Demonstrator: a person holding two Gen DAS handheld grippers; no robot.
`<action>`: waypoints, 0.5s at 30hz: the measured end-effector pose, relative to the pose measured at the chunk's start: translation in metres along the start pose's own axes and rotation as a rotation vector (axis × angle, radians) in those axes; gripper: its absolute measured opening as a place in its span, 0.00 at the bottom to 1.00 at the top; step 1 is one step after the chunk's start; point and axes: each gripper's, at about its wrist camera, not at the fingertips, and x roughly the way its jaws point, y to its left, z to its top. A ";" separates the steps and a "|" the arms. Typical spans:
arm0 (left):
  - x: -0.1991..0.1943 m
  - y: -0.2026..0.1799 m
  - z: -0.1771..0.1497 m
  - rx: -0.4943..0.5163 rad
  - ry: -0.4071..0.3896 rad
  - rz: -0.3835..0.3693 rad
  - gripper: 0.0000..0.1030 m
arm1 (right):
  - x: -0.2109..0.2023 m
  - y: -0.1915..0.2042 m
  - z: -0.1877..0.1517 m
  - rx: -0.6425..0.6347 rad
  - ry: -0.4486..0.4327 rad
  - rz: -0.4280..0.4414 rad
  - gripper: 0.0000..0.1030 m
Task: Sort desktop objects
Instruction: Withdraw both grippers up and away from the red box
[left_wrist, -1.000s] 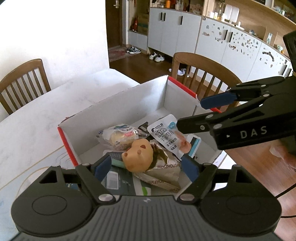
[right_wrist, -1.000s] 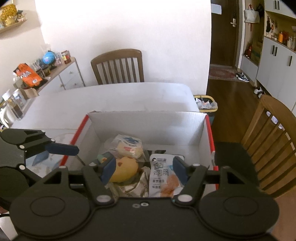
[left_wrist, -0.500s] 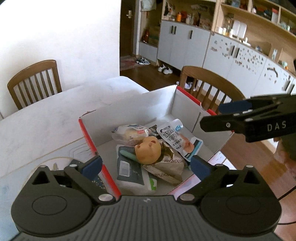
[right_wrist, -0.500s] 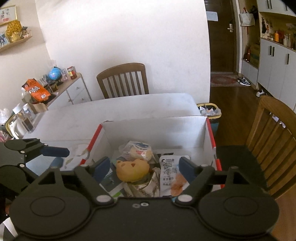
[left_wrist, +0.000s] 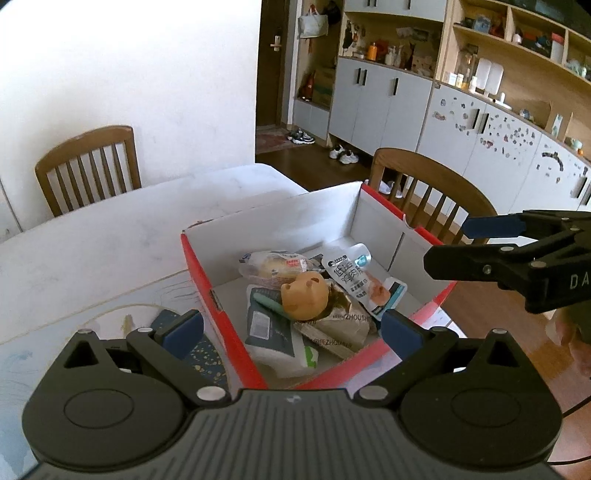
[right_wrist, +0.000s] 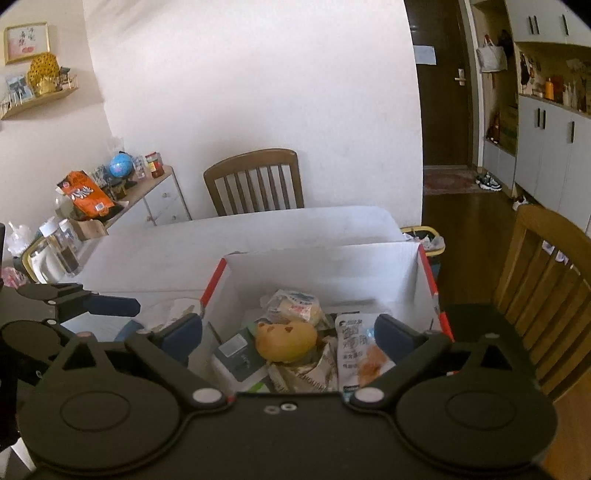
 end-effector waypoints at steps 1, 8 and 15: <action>-0.003 0.000 -0.002 -0.002 0.000 0.005 1.00 | -0.002 0.001 -0.002 0.006 0.000 0.001 0.99; -0.015 0.005 -0.012 -0.023 -0.003 0.028 1.00 | -0.016 0.004 -0.012 0.035 -0.023 0.001 1.00; -0.025 0.005 -0.017 -0.036 -0.018 0.043 1.00 | -0.021 0.009 -0.018 0.051 -0.013 -0.014 1.00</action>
